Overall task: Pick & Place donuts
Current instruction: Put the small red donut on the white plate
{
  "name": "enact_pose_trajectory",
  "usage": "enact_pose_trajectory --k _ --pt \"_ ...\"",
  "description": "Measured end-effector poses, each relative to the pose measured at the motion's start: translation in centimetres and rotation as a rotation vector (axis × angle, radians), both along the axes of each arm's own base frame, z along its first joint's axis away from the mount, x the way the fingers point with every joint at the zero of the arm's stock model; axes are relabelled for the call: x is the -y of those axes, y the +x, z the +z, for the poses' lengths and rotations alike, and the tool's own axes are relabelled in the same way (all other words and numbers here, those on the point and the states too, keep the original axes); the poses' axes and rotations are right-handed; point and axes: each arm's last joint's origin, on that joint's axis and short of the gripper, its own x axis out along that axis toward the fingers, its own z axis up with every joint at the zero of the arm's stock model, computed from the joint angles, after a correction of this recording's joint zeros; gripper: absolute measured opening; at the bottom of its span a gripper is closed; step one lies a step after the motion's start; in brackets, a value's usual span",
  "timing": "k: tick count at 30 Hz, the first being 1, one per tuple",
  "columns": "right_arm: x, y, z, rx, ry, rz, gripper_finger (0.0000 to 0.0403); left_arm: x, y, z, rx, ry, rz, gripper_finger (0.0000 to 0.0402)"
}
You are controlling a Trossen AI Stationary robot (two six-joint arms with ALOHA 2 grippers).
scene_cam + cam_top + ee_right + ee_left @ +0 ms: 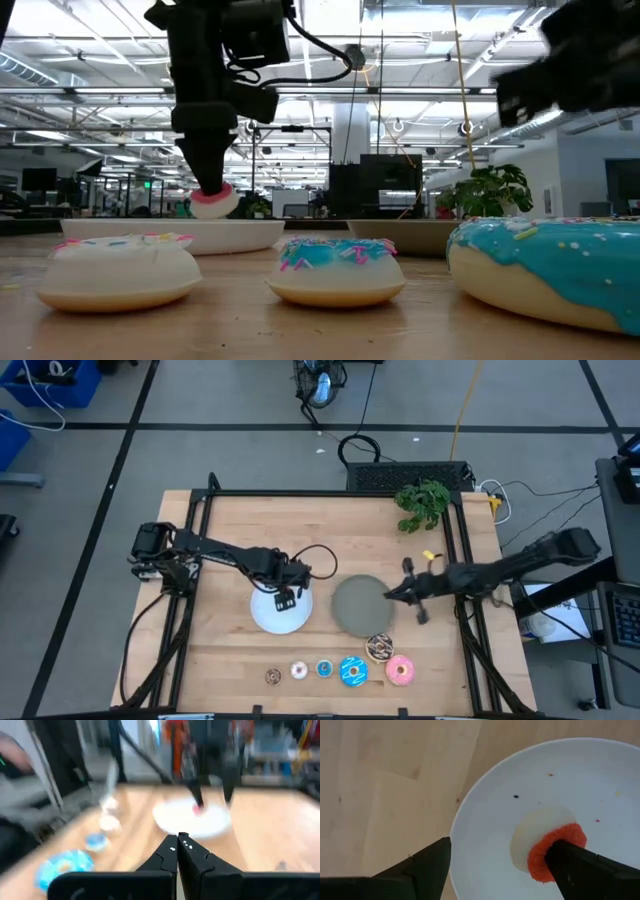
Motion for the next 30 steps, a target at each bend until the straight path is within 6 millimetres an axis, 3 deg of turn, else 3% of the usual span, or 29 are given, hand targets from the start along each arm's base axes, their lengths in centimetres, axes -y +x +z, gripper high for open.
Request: enact_pose_trajectory --k 9,16,23,30 --pt "-2.8 10.2 0.6 -0.061 -0.175 -0.027 0.0 1.8 -0.3 0.2 0.001 0.021 -0.074 0.0368" --pt "-4.0 16.7 -1.2 -0.119 -0.287 -0.116 0.0 2.4 -0.4 0.2 -0.001 0.045 -0.078 0.0376" --pt "-4.9 20.7 -2.7 -0.128 -0.409 -0.138 0.0 2.5 -0.2 0.3 0.022 0.059 -0.079 0.0377" --pt "-4.9 22.6 -3.5 -0.129 -0.481 -0.142 0.0 2.5 0.0 0.3 0.041 0.048 -0.061 0.0377"
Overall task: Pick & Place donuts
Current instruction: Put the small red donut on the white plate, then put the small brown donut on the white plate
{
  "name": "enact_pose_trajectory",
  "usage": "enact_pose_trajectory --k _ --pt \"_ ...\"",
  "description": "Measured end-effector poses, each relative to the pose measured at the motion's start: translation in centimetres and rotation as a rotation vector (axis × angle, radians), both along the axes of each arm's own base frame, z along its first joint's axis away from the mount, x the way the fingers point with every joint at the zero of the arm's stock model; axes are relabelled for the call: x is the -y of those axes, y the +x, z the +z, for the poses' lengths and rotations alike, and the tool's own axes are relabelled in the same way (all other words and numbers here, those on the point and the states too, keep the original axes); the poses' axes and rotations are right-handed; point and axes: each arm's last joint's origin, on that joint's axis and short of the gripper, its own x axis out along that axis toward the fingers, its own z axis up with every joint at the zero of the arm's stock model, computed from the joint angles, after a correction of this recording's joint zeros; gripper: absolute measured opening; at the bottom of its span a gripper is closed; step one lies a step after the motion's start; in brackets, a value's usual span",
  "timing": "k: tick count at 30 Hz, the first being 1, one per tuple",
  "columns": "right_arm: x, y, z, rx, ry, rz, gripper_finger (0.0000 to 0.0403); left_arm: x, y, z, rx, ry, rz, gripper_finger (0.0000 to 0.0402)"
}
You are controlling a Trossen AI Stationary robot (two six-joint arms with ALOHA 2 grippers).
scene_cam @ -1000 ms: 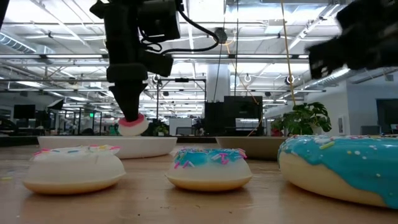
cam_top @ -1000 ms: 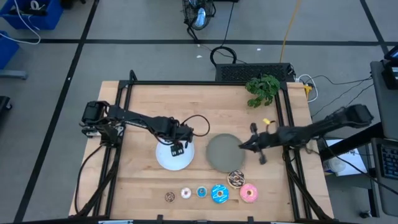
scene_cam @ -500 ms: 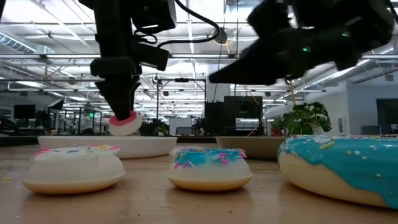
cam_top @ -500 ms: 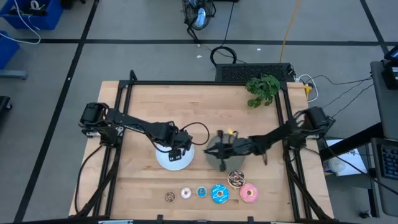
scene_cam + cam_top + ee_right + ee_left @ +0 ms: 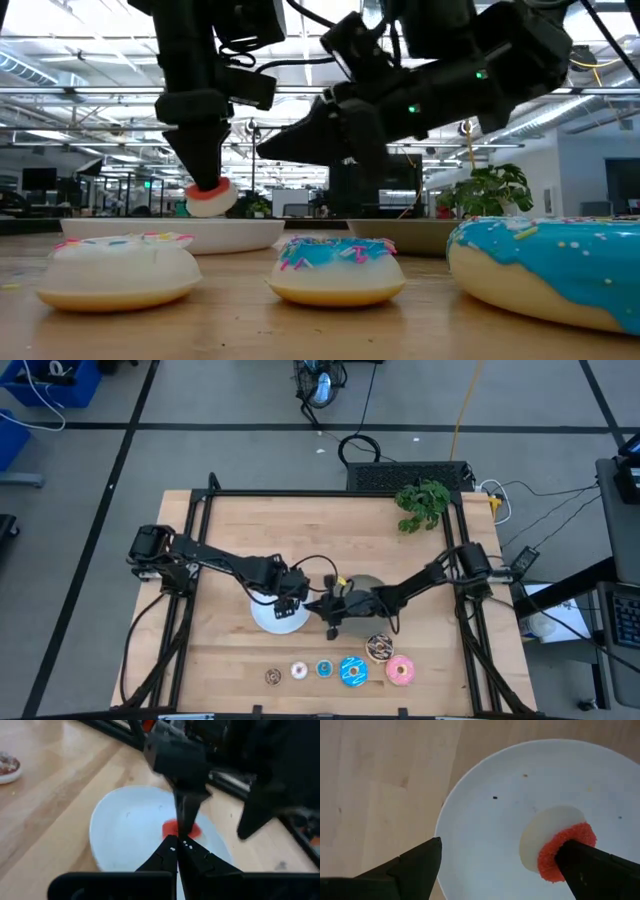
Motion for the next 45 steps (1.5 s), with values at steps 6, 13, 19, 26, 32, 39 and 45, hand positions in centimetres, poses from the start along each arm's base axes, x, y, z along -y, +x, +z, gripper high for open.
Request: enact_pose_trajectory --k 6,13,19,26,32,39,45 --pt "-0.1 1.3 -0.1 0.002 -0.039 0.014 0.0 0.1 0.4 0.1 0.045 -0.028 -0.002 0.0377" --pt "0.8 1.6 0.0 -0.009 -0.018 -0.003 0.0 0.2 0.6 0.1 0.062 -0.03 -0.007 0.0377" --pt "1.4 1.6 -0.2 -0.029 0.019 0.012 0.0 0.4 1.1 0.2 0.106 -0.077 -0.037 0.0376" --pt "1.4 1.5 -0.6 -0.073 0.02 0.009 0.0 0.4 1.4 0.3 0.132 -0.086 -0.05 0.0376" --pt "1.4 1.5 -0.7 -0.077 0.026 0.008 0.0 0.4 1.3 0.3 0.131 -0.086 -0.05 0.0376" --pt "0.8 1.4 0.0 -0.052 0.019 0.025 0.0 0.4 1.0 0.3 0.1 -0.074 -0.079 0.0376" --pt "-0.1 -0.8 3.3 -0.064 0.0 0.061 0.0 0.8 -0.1 2.1 0.063 -0.051 -0.087 0.0376"
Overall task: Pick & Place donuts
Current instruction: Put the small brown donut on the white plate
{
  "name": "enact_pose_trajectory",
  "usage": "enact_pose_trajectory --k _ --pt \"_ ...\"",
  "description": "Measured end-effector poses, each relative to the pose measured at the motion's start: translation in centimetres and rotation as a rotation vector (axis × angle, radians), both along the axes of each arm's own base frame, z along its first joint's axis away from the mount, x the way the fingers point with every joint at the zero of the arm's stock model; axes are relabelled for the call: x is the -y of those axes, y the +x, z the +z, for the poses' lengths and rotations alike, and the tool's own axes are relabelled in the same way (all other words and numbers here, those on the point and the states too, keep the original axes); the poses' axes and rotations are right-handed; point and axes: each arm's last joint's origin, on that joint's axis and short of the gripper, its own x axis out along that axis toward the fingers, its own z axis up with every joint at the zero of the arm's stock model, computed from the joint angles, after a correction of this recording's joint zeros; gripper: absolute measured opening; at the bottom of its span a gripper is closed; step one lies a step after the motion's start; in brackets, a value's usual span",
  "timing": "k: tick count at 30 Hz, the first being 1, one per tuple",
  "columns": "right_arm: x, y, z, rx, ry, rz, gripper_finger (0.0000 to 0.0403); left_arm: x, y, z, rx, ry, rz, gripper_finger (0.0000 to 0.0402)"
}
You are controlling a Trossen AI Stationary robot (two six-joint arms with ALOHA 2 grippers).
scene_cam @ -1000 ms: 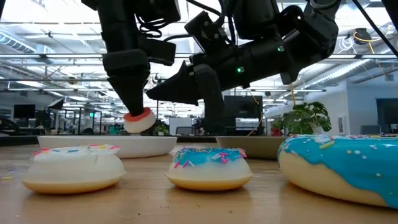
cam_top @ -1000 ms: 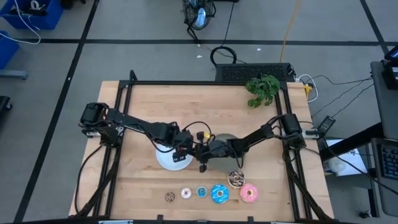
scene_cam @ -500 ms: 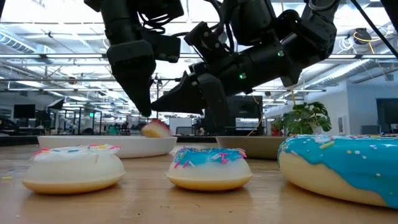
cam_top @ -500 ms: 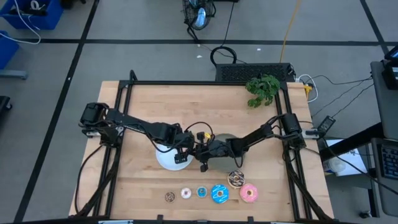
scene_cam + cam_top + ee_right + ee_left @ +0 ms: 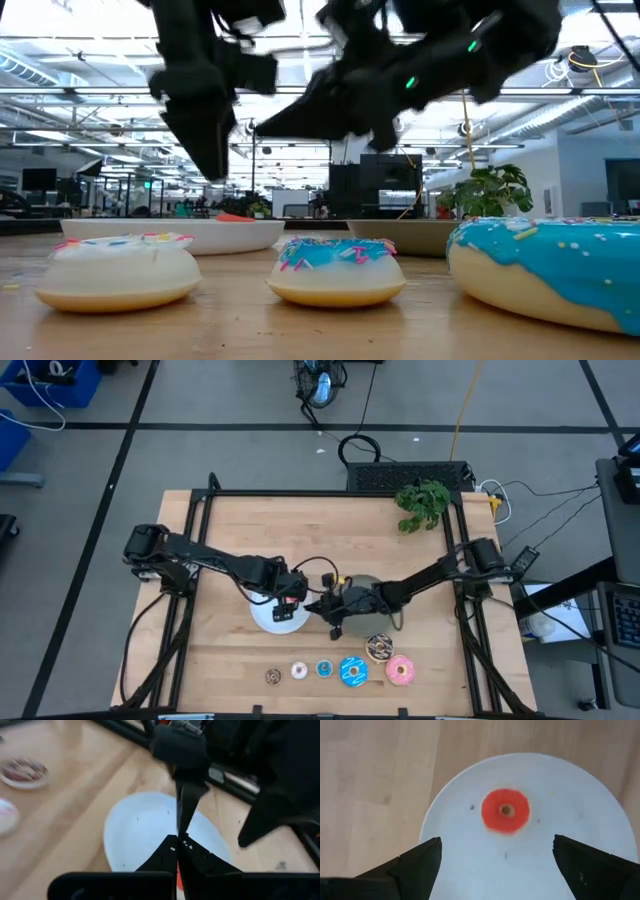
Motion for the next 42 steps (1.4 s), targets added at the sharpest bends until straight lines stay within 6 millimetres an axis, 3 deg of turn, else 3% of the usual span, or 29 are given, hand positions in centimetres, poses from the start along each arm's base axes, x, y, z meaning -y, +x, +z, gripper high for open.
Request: enact_pose_trajectory --k 3,6,10,17,22,24,35,42 --pt "-0.5 -2.8 2.8 0.041 0.044 0.021 0.0 0.9 -0.9 2.4 0.03 -0.004 0.006 0.0376" --pt "-0.9 -6.9 4.6 0.08 0.092 0.059 0.0 2.1 -2.1 4.8 0.042 -0.02 0.025 0.0368" --pt "-1.0 -12.7 6.1 0.181 0.129 0.087 0.0 3.9 -4.0 6.4 0.006 -0.018 0.071 0.0325" --pt "0.8 -20.9 6.1 0.406 0.282 -0.05 0.0 8.2 -6.0 6.5 -0.019 -0.078 0.003 0.0178" --pt "2.4 -23.8 4.2 0.449 0.299 -0.113 0.0 10.4 -6.0 5.7 -0.012 -0.111 -0.039 0.0043" --pt "2.9 -24.4 3.6 0.463 0.29 -0.133 0.0 11.3 -5.6 5.2 -0.001 -0.135 -0.051 0.0012" --pt "3.5 -25.5 3.2 0.509 0.294 -0.133 0.0 16.1 -3.8 0.7 0.002 -0.203 -0.179 0.0033" --pt "3.4 -25.5 2.9 0.482 0.224 -0.128 0.0 17.6 -2.8 -2.2 -0.031 -0.224 -0.228 0.0127"
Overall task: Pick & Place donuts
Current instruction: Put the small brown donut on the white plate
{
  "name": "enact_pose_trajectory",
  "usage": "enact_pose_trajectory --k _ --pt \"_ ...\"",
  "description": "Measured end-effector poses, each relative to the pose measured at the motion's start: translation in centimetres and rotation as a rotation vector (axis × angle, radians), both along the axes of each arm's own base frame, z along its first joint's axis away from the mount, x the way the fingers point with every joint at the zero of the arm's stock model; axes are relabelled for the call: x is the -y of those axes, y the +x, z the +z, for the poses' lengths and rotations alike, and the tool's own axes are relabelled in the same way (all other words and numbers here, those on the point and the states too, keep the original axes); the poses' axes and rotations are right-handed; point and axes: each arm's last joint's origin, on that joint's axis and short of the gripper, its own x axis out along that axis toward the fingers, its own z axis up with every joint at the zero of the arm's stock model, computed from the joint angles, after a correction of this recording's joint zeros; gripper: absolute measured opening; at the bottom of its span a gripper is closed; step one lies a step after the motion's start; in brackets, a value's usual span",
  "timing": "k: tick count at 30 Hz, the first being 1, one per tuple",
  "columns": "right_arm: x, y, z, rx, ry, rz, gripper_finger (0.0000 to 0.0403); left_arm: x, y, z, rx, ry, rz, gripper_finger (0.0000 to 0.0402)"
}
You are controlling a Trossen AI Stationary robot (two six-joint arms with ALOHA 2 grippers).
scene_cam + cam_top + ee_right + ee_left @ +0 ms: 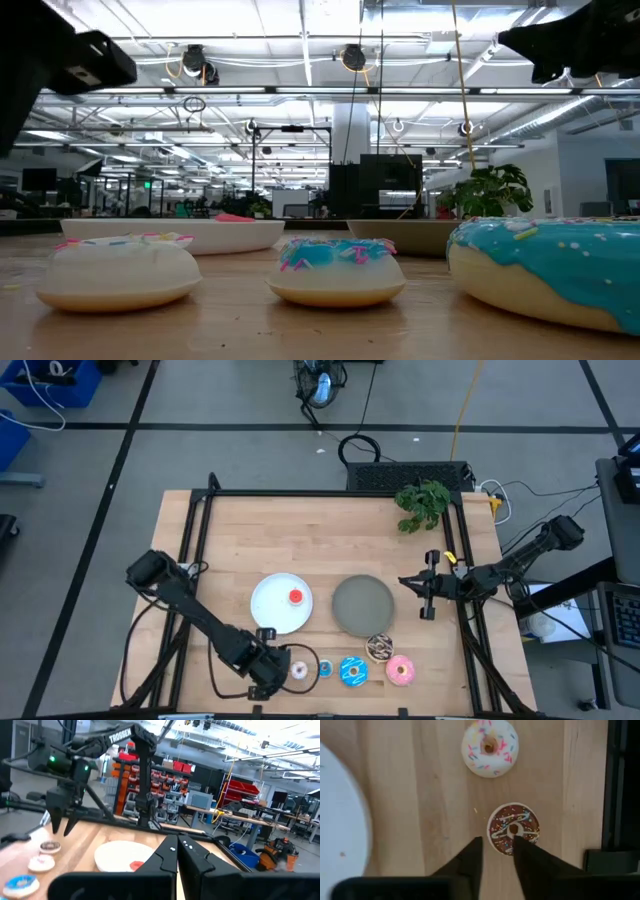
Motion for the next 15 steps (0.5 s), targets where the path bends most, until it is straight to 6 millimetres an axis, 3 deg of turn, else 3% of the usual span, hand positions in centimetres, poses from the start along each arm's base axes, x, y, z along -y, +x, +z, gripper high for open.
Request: enact_pose_trajectory --k 7,15 --pt "-0.02 0.03 -0.19 -0.019 -0.016 -0.001 0.0 0.35 0.25 -1.12 -0.054 -0.039 -0.018 0.0234" --pt "-0.01 0.02 -0.12 -0.016 -0.047 -0.006 0.0 0.3 0.41 -1.2 -0.021 -0.005 -0.032 0.0263"
